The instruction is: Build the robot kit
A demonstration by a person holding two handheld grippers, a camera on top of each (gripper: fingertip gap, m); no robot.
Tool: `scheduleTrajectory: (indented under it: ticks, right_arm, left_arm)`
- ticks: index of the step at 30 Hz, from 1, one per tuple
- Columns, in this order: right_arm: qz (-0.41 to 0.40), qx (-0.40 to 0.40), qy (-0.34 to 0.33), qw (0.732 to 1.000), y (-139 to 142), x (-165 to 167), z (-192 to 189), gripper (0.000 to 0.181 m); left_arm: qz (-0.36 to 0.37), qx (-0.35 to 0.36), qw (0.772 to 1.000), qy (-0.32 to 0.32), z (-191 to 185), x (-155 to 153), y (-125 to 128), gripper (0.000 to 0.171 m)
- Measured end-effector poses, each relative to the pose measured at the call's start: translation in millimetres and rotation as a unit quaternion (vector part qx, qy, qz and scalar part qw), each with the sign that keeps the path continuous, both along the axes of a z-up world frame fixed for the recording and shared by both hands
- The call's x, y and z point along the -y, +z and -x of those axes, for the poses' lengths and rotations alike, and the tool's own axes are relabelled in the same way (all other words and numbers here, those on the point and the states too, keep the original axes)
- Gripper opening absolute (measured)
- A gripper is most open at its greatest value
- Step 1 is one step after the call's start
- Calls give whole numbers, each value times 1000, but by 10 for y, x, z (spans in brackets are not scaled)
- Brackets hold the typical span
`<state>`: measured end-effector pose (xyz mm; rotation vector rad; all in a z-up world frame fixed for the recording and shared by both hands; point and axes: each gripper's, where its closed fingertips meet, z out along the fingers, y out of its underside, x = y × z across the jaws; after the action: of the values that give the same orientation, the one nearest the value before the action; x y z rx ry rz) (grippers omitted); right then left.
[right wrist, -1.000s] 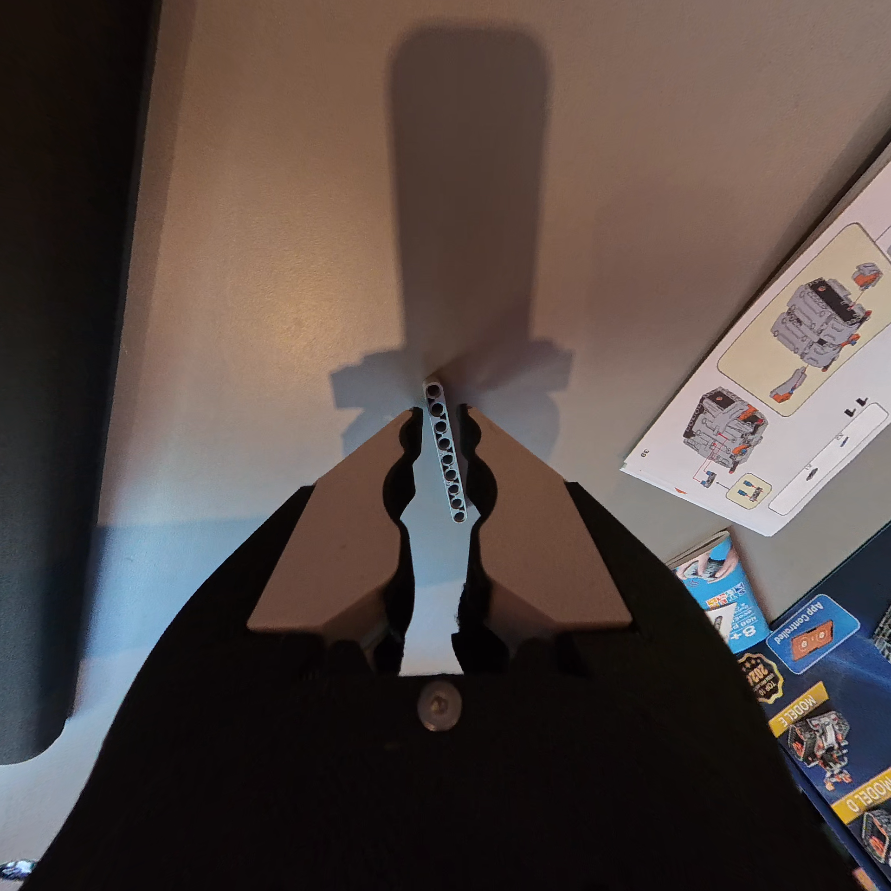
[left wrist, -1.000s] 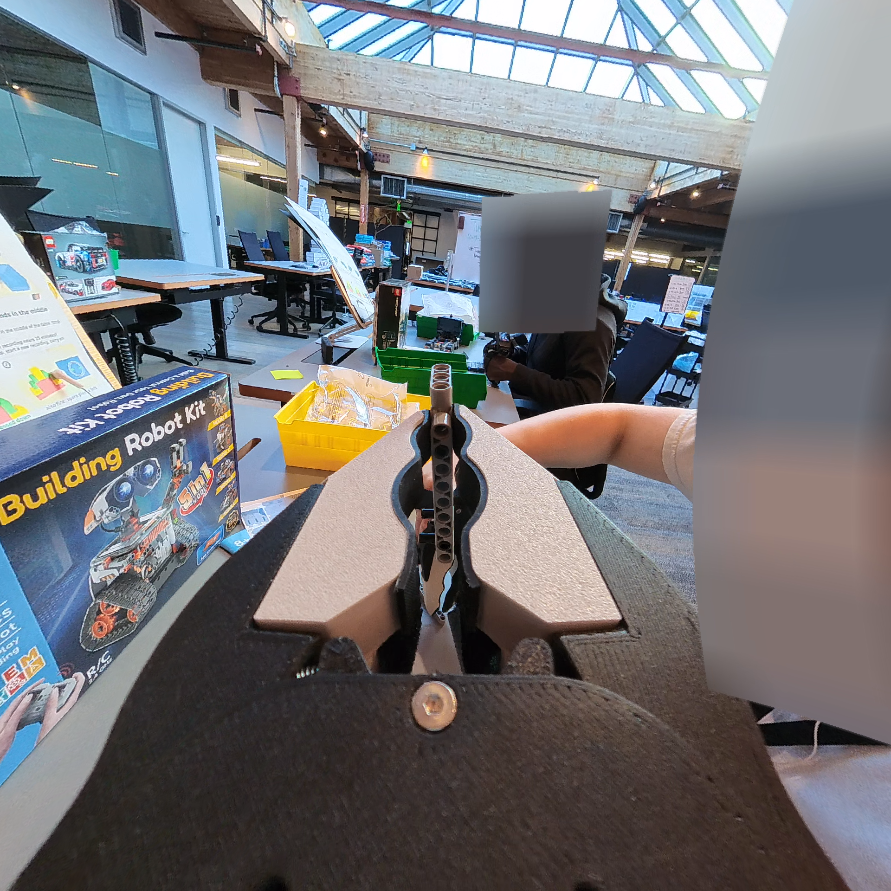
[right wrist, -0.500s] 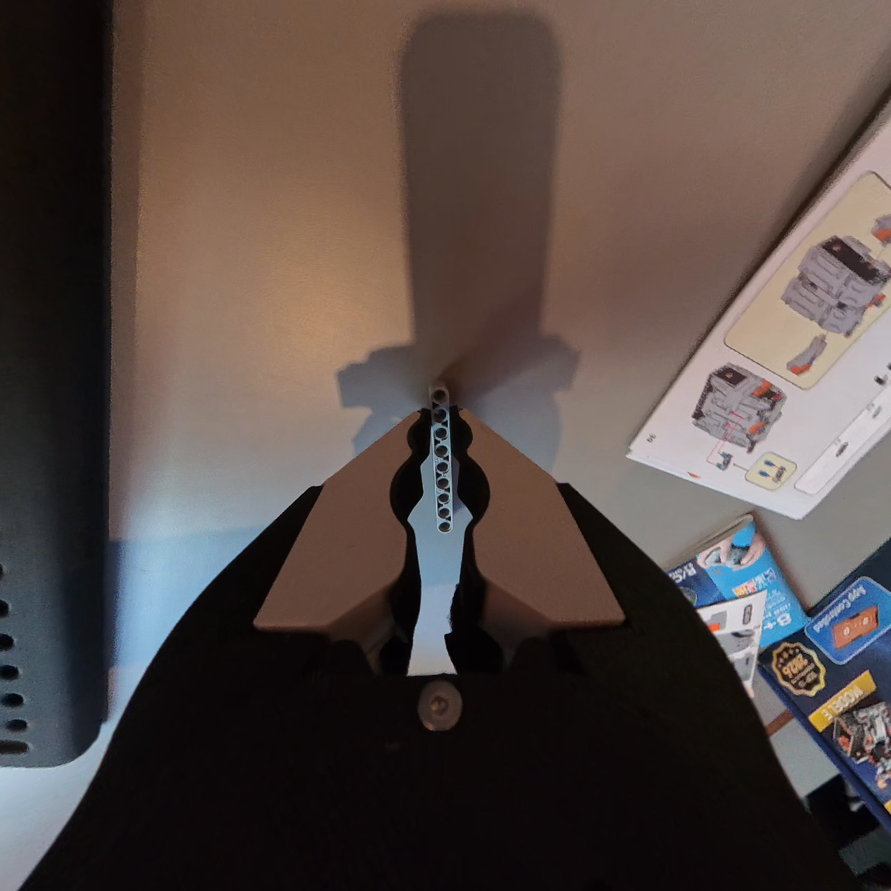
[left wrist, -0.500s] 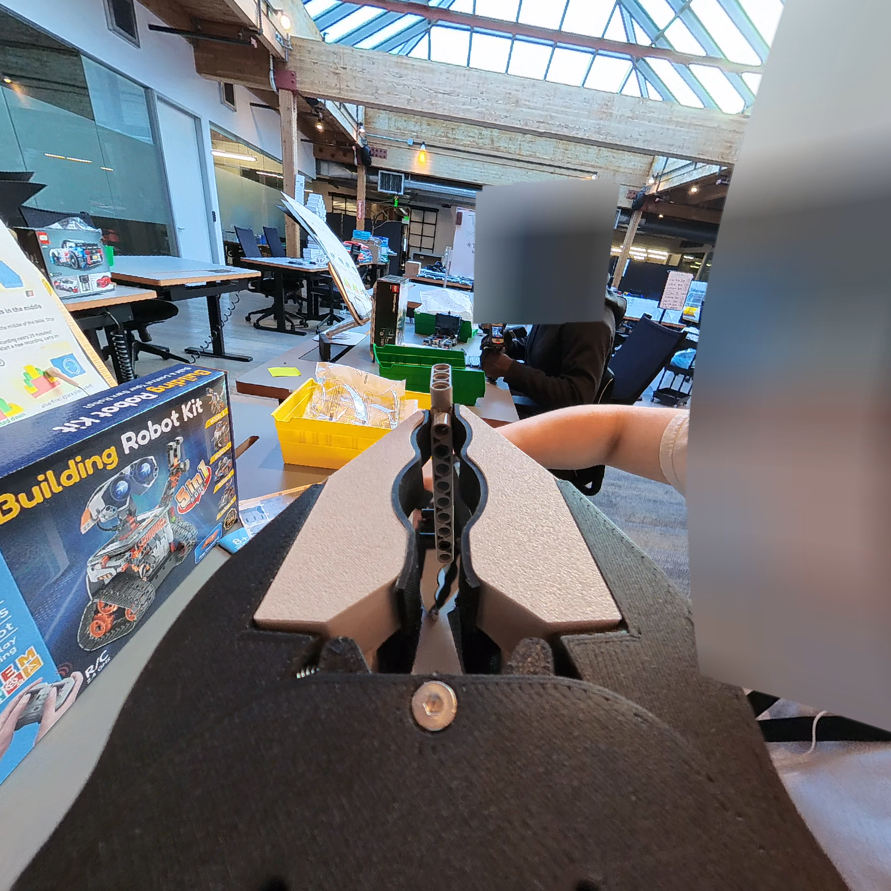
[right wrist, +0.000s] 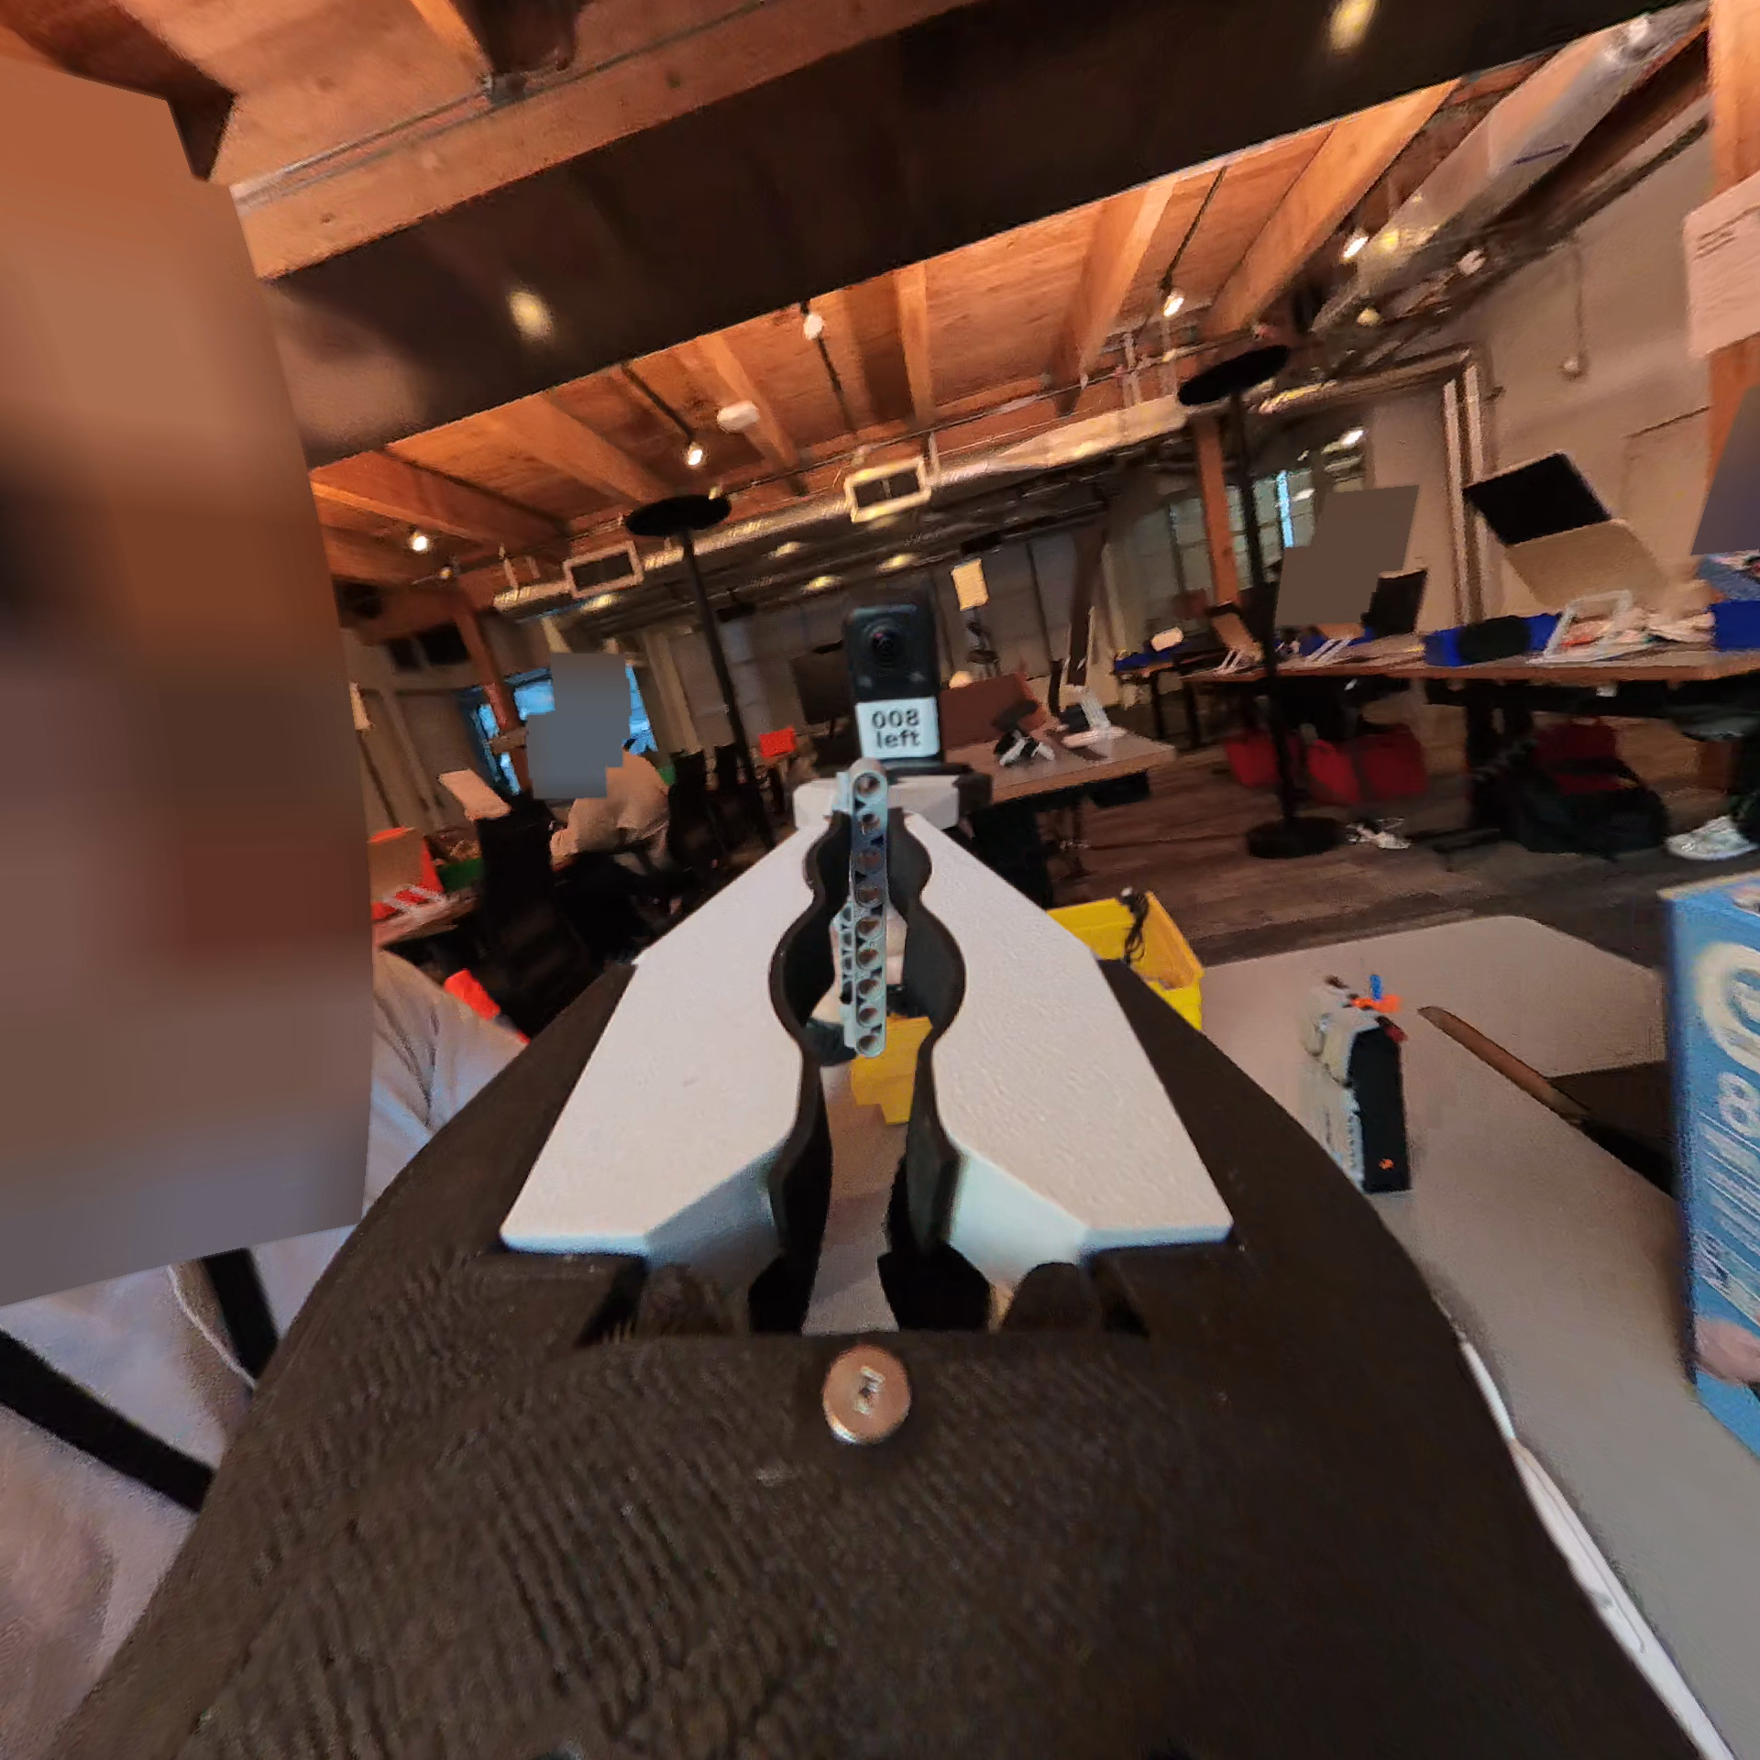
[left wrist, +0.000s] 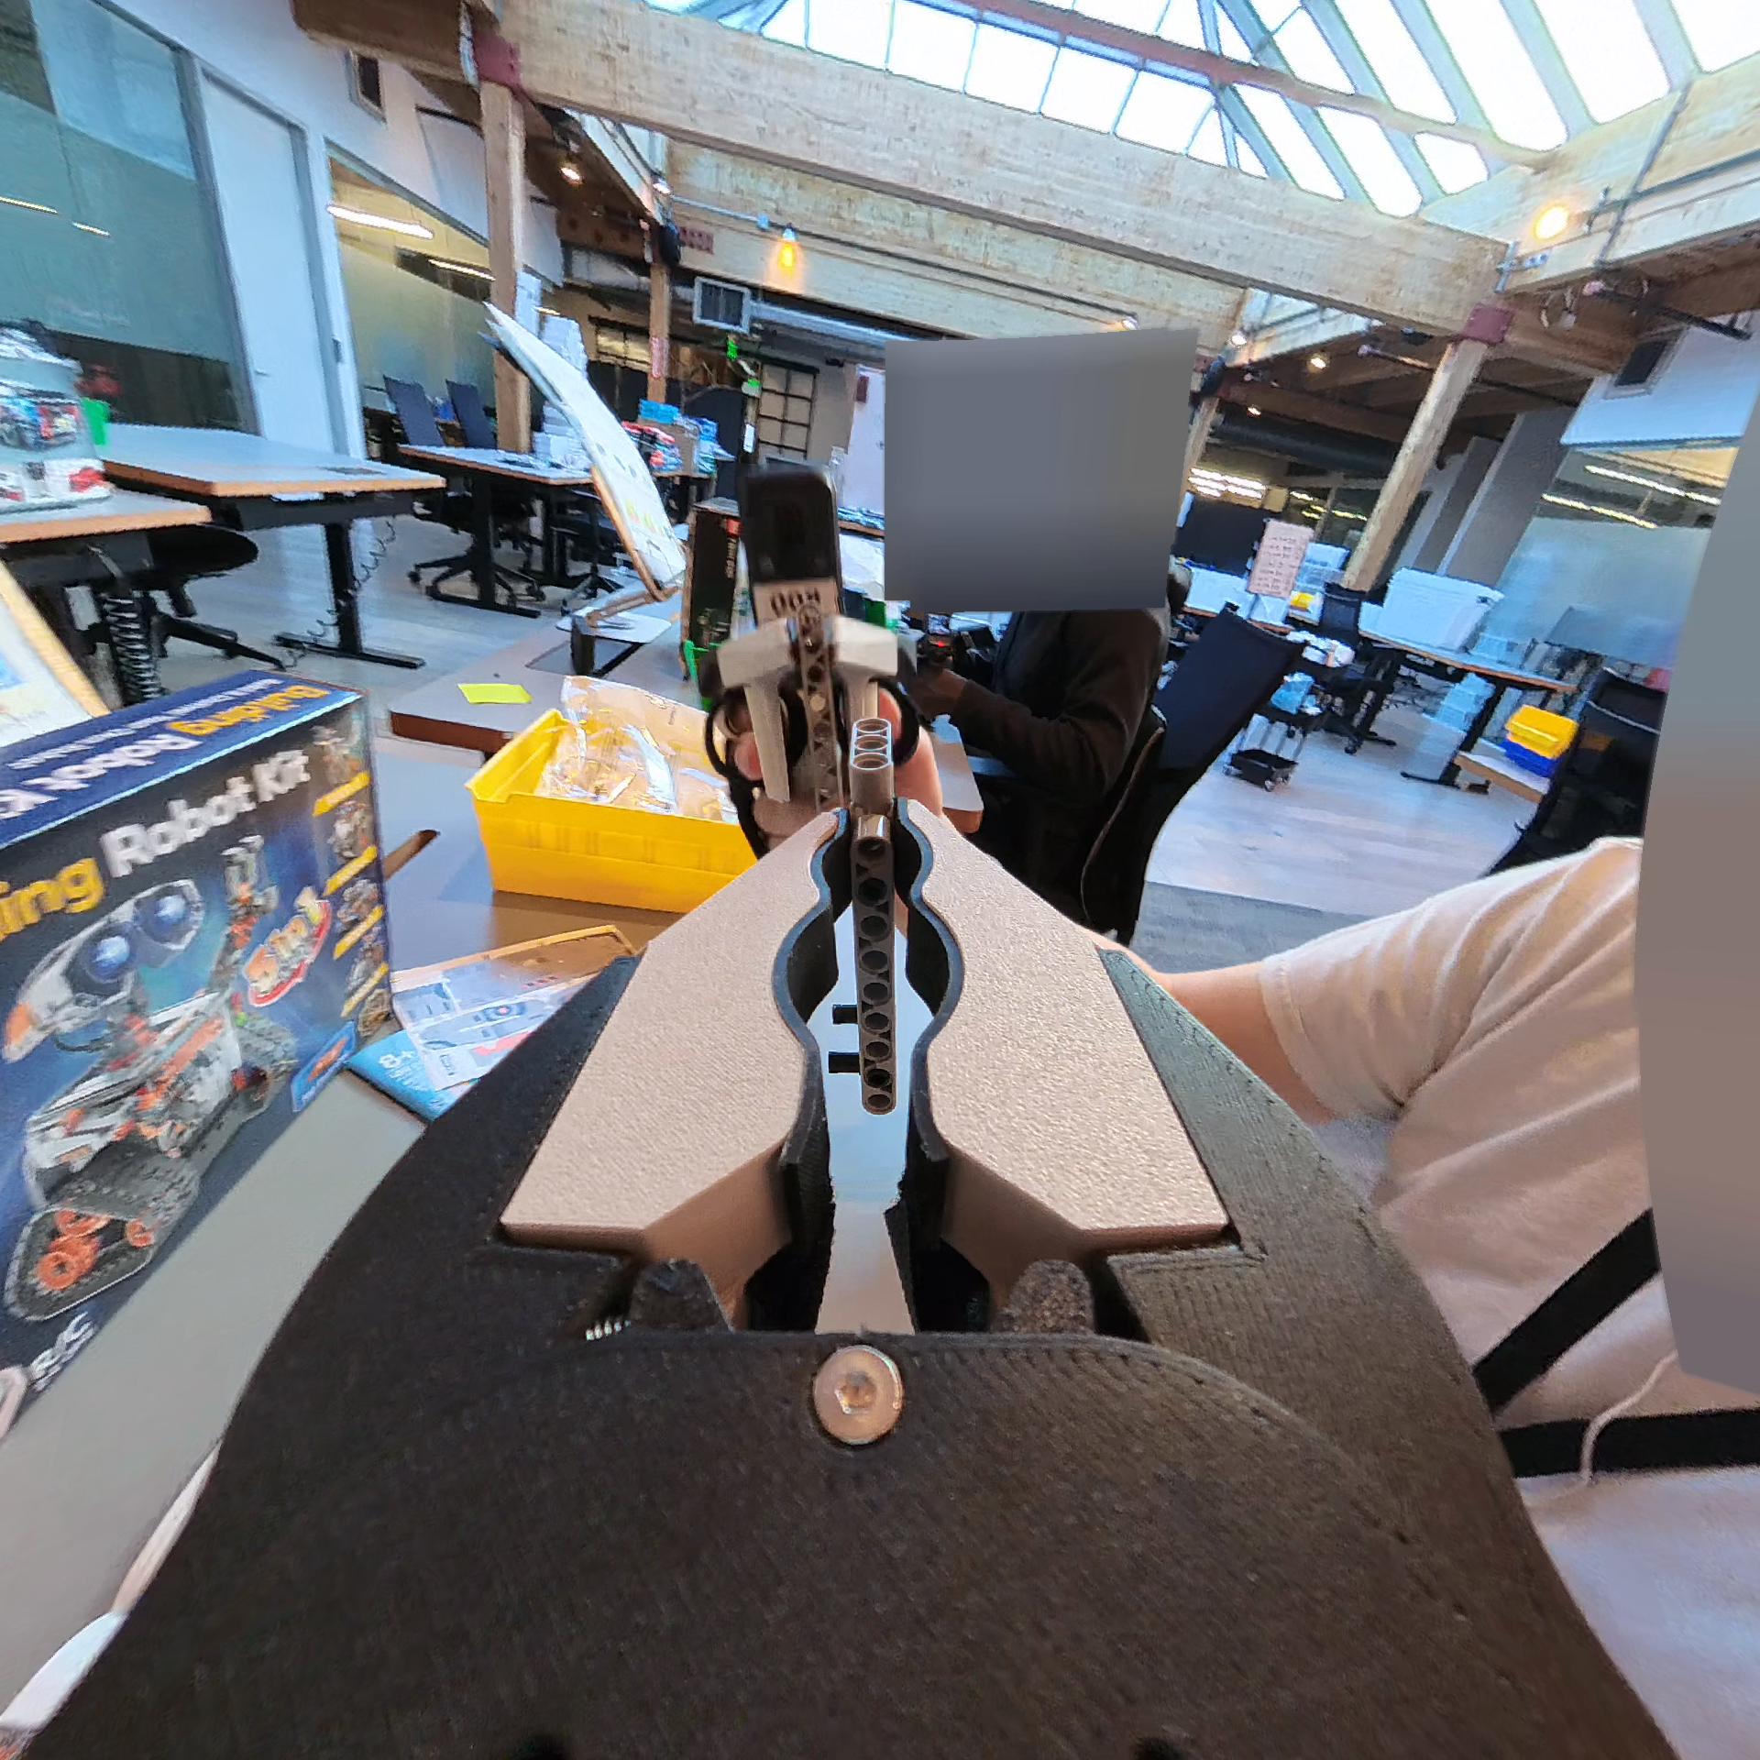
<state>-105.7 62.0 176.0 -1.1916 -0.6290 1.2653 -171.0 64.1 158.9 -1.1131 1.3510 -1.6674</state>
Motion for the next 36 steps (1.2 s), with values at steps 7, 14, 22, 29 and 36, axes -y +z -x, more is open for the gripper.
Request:
scheduleTrajectory:
  ticks: [7,14,22,29,36]
  right_arm:
    - [0,59,48,997,-40,177,350,6]
    - [33,60,80,994,-138,198,379,6]
    - [47,67,83,993,-179,206,424,6]
    - [46,63,62,995,-164,172,430,6]
    - [19,110,-1,994,-177,151,410,6]
  left_arm:
    - [4,-27,1000,-14,-94,157,-18,5]
    - [20,-41,999,-11,-182,219,-16,5]
    - [26,-43,999,-10,-196,250,-4,5]
    - [23,-44,999,0,-196,240,1,5]
    - [12,-50,998,26,-224,203,-14,5]
